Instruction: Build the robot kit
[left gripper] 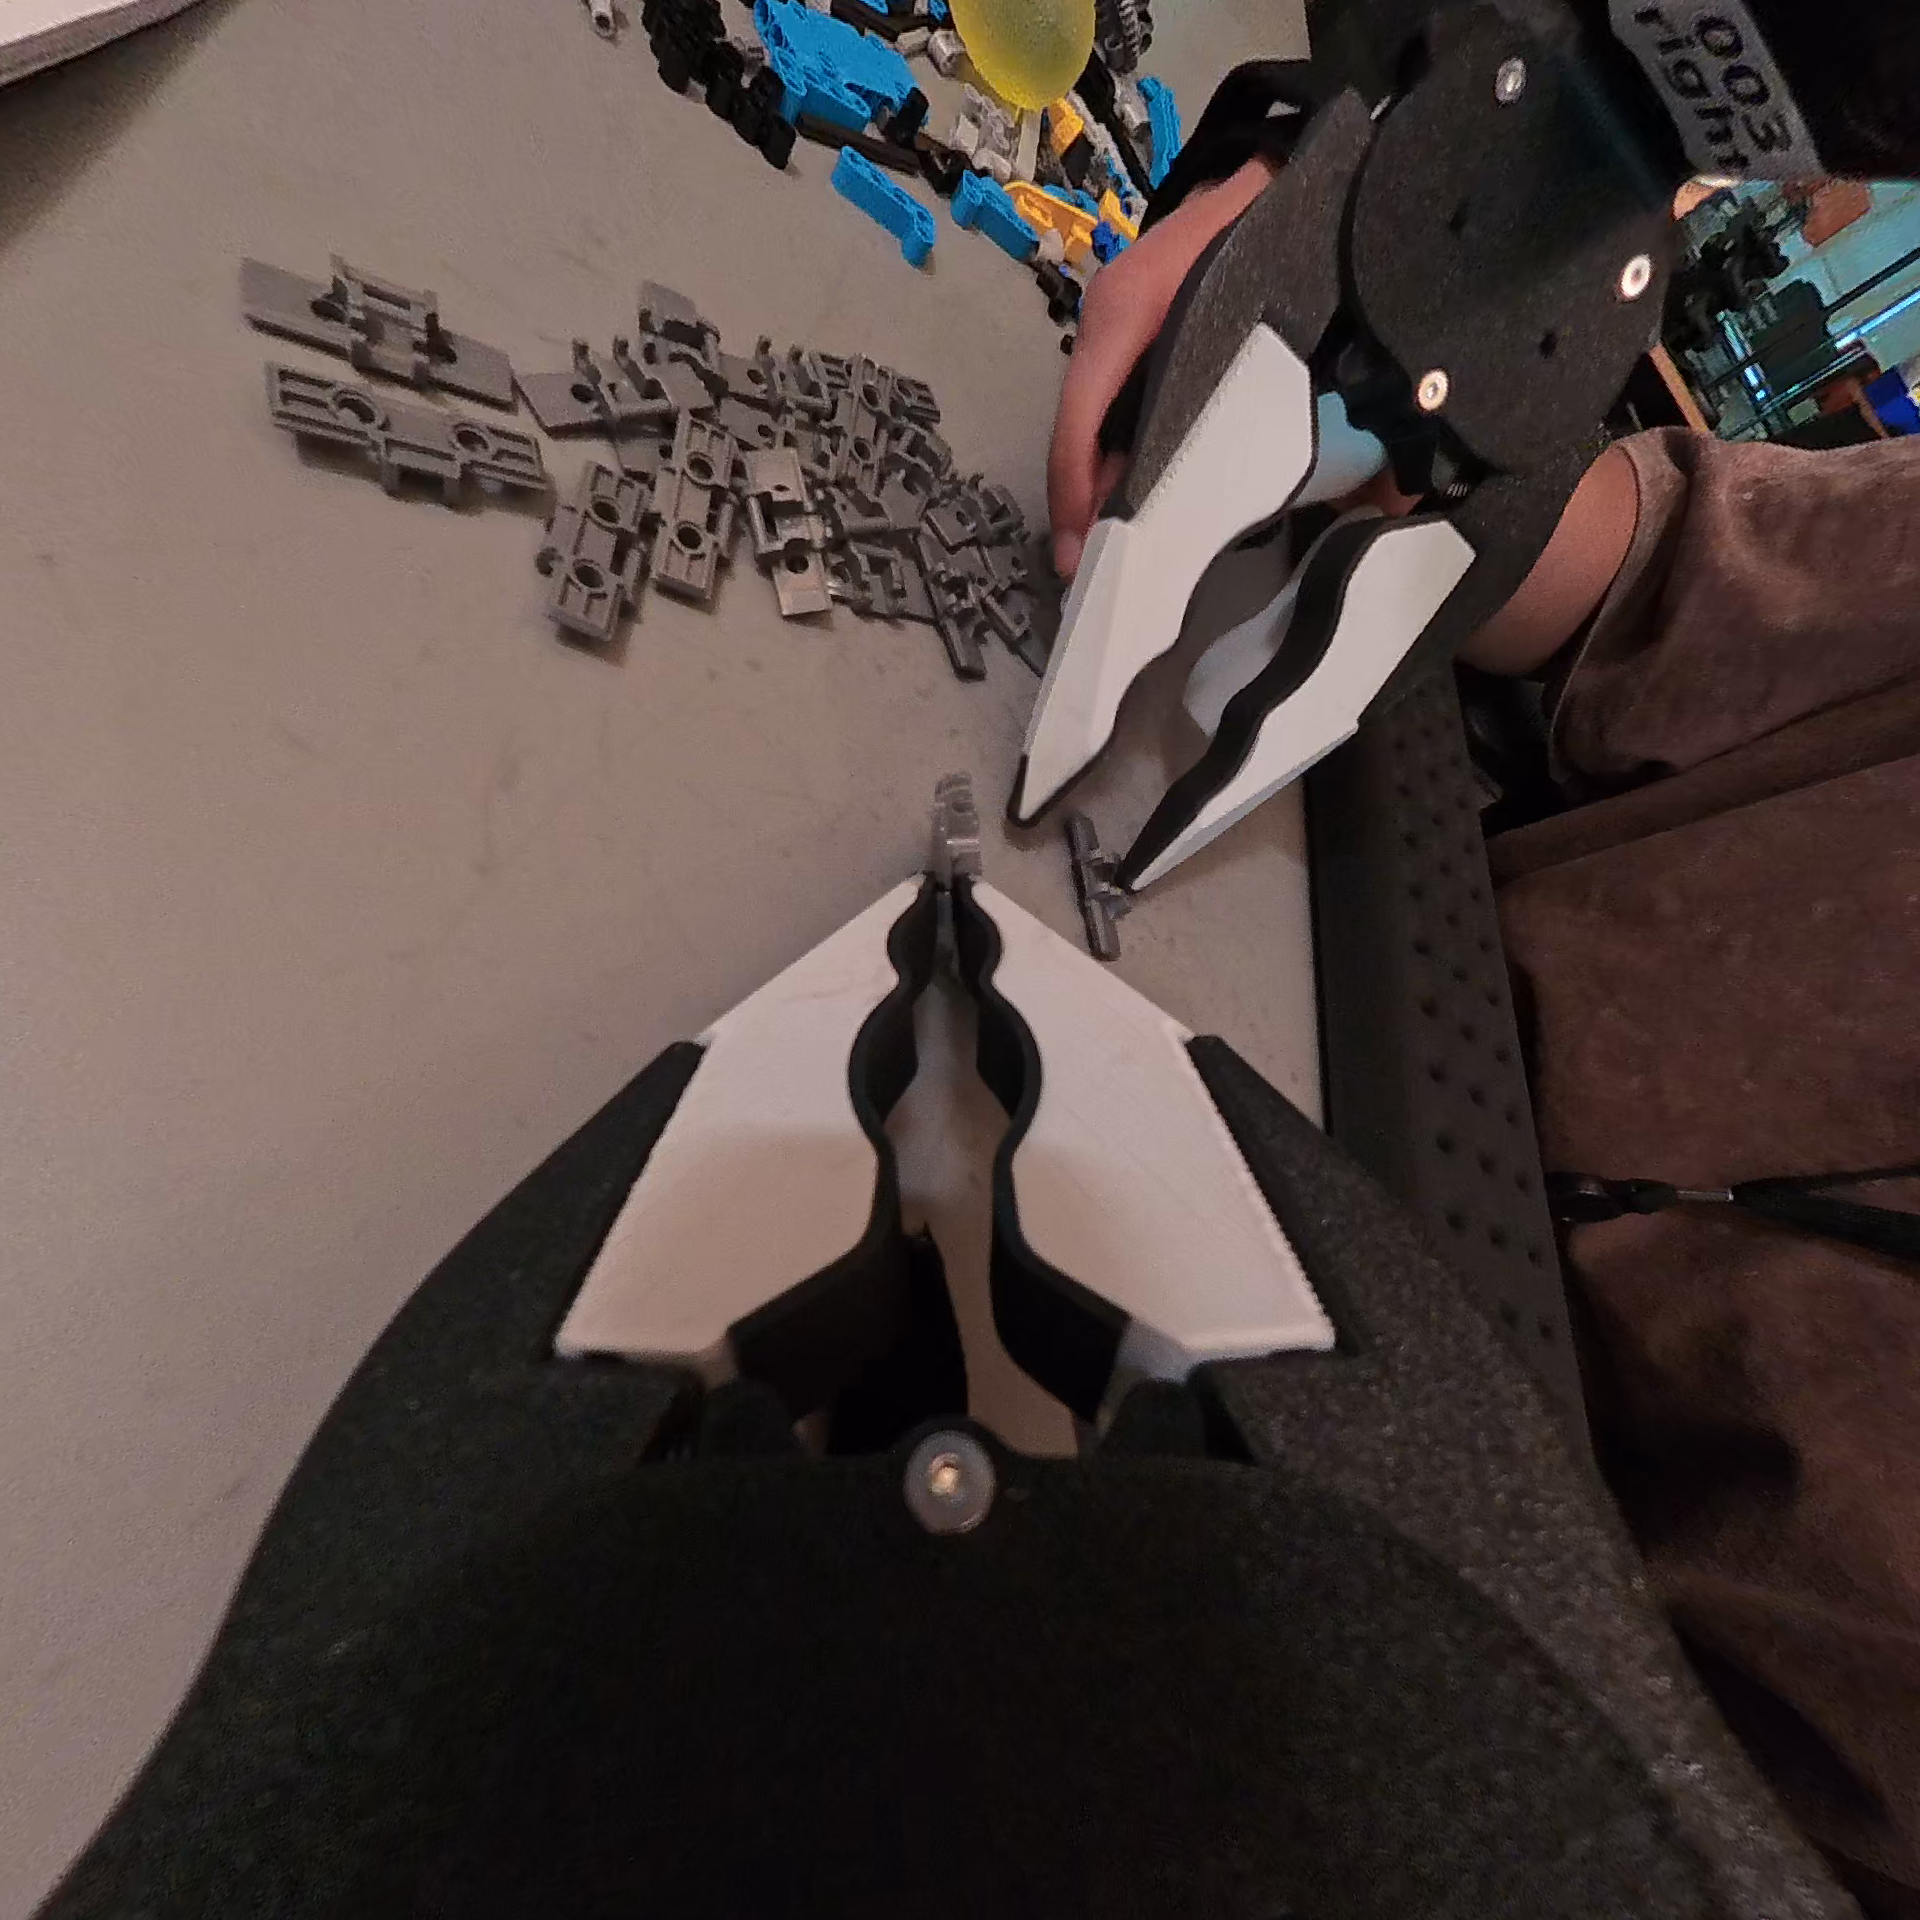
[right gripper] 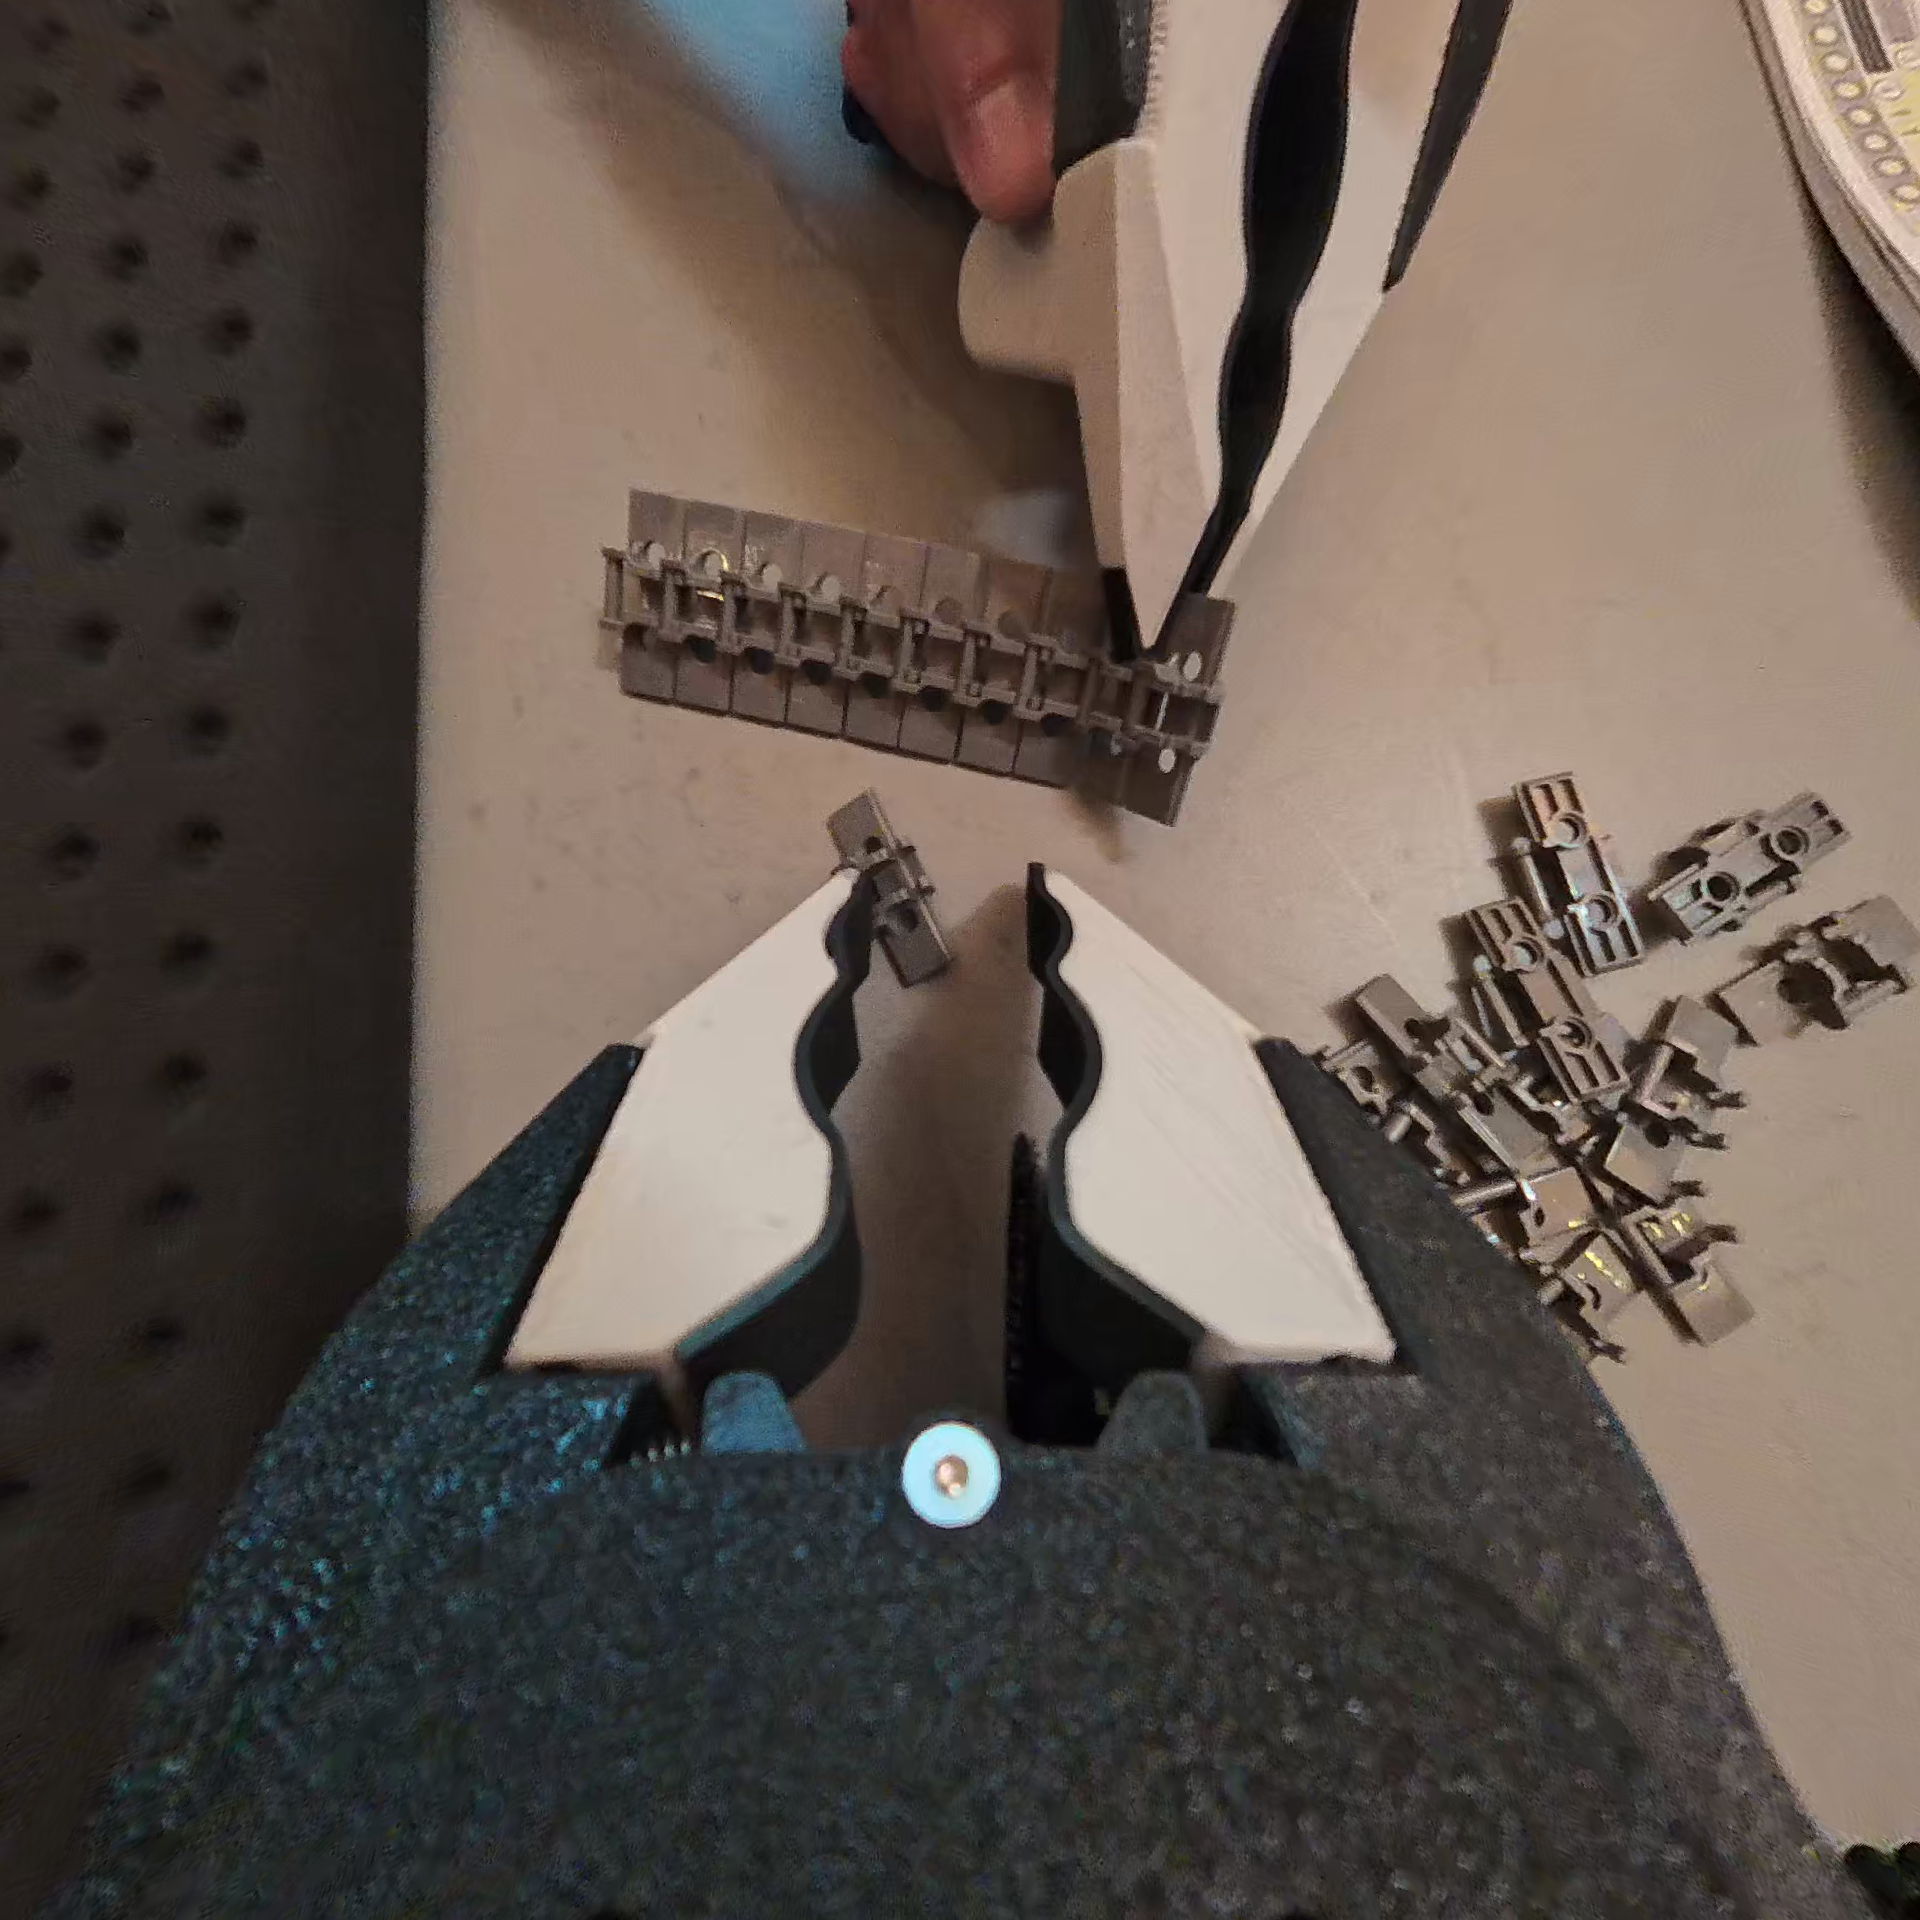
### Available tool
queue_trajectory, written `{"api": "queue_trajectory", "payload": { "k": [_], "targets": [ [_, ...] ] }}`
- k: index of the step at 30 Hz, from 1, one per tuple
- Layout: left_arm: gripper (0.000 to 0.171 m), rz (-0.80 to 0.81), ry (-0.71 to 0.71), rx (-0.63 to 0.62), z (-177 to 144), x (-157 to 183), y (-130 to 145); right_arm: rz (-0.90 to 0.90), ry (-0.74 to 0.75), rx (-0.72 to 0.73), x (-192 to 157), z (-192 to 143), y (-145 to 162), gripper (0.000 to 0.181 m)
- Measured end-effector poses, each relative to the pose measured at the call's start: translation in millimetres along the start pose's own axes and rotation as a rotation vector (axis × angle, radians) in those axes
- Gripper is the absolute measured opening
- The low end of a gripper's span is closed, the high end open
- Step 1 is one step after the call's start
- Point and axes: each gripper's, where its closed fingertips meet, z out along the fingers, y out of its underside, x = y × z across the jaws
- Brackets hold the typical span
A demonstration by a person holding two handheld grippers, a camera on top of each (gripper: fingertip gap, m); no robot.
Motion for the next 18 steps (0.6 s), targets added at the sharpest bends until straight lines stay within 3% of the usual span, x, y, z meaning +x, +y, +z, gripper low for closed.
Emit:
{"api": "queue_trajectory", "payload": {
  "k": [7, 12, 15, 18],
  "targets": [
    [0.003, 0.002, -0.001, -0.002, 0.4, 0.1, 0.2, -0.062, -0.026, -0.012, -8.6, 1.1, 2.0, 0.013],
    [0.003, 0.004, -0.001, -0.002, 0.4, 0.5, 0.2, -0.103, 0.031, 0.016, -4.8, -1.0, -4.3, 0.011],
    [0.002, -0.004, -0.003, 0.019, -1.0, 0.1, -2.7, 0.016, 0.084, 0.157, 14.9, -19.8, -25.1, 0.01],
    [0.002, -0.042, 0.051, 0.075, -4.5, 5.7, -11.0, 0.273, 0.093, 0.368, 42.5, -43.0, -49.7, 0.01]
  ]
}}
